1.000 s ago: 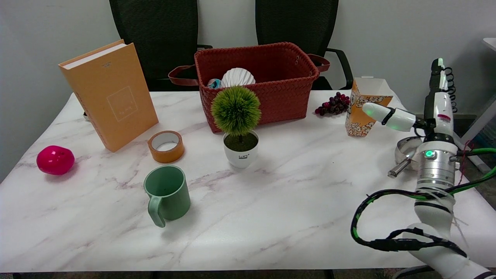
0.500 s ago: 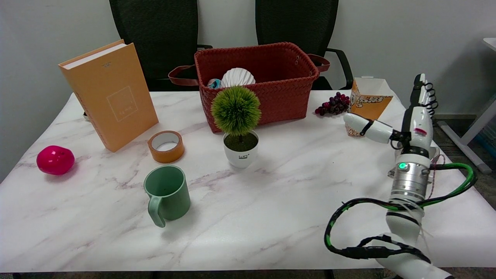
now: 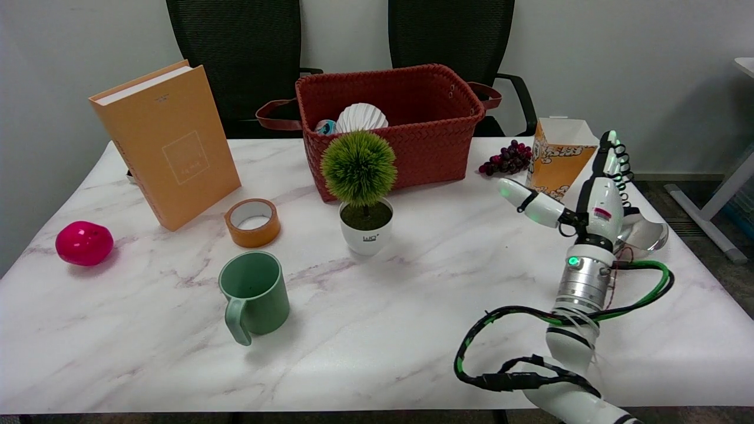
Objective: Pick up the popcorn box.
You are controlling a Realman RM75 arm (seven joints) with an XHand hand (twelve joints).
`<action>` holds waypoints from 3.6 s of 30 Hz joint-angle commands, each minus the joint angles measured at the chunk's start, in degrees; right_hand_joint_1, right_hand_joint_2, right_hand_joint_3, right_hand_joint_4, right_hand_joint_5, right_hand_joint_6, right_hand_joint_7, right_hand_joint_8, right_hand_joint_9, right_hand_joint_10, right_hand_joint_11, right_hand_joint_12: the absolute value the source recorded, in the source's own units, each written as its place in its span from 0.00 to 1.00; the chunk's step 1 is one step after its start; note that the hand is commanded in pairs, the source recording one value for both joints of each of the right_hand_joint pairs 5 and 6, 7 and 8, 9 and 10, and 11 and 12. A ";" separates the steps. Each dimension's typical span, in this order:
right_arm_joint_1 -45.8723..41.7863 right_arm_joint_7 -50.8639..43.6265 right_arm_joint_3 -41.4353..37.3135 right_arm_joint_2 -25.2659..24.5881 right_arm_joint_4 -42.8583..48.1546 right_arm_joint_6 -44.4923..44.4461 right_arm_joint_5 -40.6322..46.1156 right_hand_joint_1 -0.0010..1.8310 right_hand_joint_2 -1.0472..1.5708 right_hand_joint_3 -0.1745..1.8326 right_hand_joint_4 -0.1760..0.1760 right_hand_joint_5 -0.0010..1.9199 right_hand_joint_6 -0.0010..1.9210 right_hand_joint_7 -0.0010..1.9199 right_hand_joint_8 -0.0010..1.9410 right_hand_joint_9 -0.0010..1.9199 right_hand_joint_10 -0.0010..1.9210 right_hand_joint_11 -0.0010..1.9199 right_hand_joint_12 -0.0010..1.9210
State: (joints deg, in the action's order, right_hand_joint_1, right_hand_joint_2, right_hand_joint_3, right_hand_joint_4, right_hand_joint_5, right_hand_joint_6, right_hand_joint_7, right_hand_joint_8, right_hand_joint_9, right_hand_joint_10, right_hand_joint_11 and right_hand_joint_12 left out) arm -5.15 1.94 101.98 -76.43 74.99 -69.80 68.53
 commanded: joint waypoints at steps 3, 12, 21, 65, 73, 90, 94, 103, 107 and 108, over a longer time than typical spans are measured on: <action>13.56 11.38 2.03 -4.81 -18.10 -4.81 1.43 0.39 0.53 0.07 0.50 0.00 0.00 0.00 0.00 0.00 0.00 0.00 0.00; 16.19 12.00 1.95 -5.35 -22.99 -7.52 4.36 0.38 0.53 0.06 0.50 0.00 0.00 0.00 0.00 0.00 0.00 0.00 0.00; 19.29 13.74 1.95 -5.75 -28.11 -10.23 10.03 0.39 0.54 0.03 0.50 0.00 0.00 0.00 0.00 0.00 0.00 0.00 0.00; 32.96 18.23 1.71 -6.55 -42.03 -2.01 14.83 0.37 0.54 0.00 0.50 0.00 0.00 0.00 0.00 0.00 0.00 0.00 0.00; 32.48 18.23 1.47 -6.47 -42.03 -2.89 14.91 0.37 0.55 0.00 0.50 0.00 0.00 0.00 0.00 0.00 0.00 0.00 0.00; 31.22 18.79 1.31 -6.07 -41.56 -9.43 18.19 0.37 0.56 0.00 0.50 0.00 0.00 0.00 0.00 0.00 0.00 0.00 0.00; 31.69 18.79 1.31 -5.99 -42.03 -8.63 18.27 0.38 0.56 0.00 0.50 0.00 0.00 0.00 0.00 0.00 0.00 0.00 0.00; 32.72 25.86 1.65 -4.77 -42.53 -3.32 17.86 0.38 0.56 0.00 0.50 0.00 0.00 0.00 0.00 0.00 0.00 0.00 0.00; 32.72 32.85 3.00 -3.43 -43.22 -0.17 17.63 0.38 0.55 0.02 0.50 0.00 0.00 0.00 0.00 0.00 0.00 0.00 0.00; 32.72 33.01 3.33 -3.19 -43.22 0.19 17.63 0.38 0.55 0.02 0.50 0.00 0.00 0.00 0.00 0.00 0.00 0.00 0.00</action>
State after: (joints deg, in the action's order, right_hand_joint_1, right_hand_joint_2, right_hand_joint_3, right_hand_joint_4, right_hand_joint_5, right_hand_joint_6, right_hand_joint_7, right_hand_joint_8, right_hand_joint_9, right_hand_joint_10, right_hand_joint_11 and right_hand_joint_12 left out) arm 26.86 22.16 103.41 -82.20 33.05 -76.28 86.11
